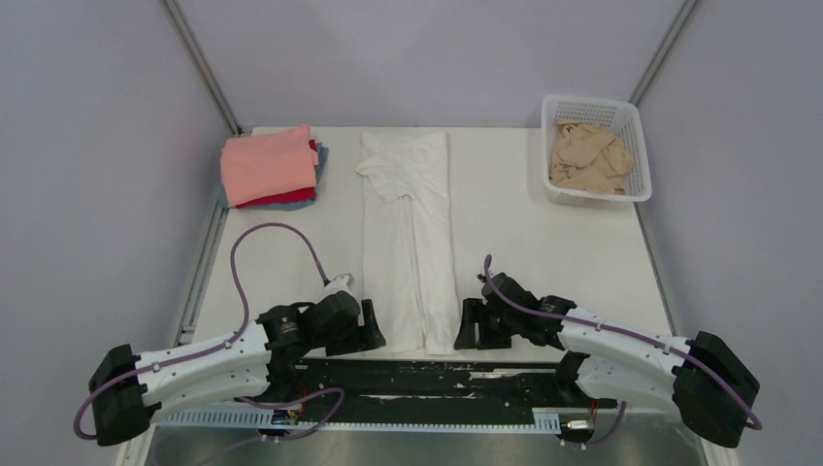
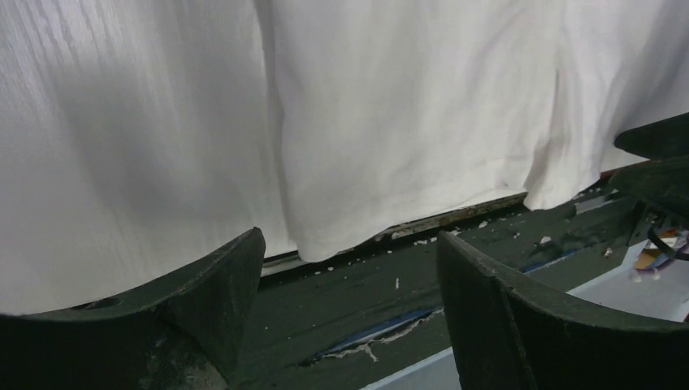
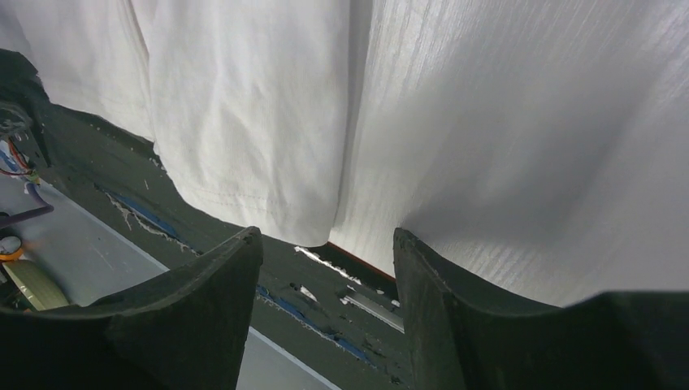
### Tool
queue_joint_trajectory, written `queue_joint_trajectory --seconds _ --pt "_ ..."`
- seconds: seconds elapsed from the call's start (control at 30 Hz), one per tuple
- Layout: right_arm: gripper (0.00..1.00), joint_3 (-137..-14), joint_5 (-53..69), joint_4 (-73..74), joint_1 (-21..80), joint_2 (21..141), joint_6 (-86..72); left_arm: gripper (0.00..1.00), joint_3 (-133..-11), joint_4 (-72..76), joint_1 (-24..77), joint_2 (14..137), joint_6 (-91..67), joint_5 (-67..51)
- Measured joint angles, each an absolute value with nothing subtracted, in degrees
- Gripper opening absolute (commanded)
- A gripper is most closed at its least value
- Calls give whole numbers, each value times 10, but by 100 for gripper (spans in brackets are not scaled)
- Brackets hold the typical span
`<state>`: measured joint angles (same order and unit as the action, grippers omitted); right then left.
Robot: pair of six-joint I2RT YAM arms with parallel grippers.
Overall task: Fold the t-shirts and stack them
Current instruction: Grab the bottom of the folded rectangular tshirt with both arms
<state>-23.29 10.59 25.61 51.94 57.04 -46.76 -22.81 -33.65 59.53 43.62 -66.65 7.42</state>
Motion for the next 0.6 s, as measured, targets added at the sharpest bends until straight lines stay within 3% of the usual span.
queue_joint_trajectory --seconds 0.33,0.4,0.47,0.5,0.57,0.6 --pt "45 -226 106 210 519 606 -489 66 -200 -329 614 462 -748 68" --pt "41 -223 108 197 519 613 -495 55 -199 -319 615 470 -754 70" --pt "34 -221 111 186 520 618 -498 38 -197 -304 615 483 -761 77" --pt "31 -218 113 180 521 621 -500 23 -197 -299 615 491 -765 80" --pt "22 -214 118 171 522 624 -502 3 -197 -290 615 509 -769 89" --pt "14 -212 120 169 524 625 -503 1 -198 -289 615 517 -771 95"
